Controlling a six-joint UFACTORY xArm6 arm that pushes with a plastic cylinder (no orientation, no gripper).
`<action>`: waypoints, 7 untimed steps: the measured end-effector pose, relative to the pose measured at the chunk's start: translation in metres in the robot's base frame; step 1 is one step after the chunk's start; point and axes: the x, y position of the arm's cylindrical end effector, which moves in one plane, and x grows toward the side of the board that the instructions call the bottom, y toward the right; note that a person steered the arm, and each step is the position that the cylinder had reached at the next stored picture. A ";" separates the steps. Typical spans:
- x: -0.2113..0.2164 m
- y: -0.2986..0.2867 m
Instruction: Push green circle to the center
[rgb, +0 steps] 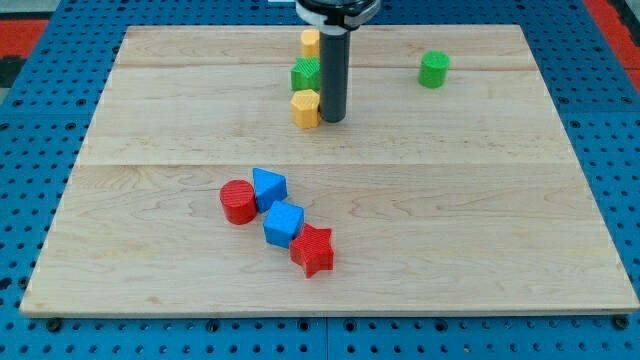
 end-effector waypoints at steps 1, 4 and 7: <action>0.014 0.022; -0.092 0.273; -0.106 0.136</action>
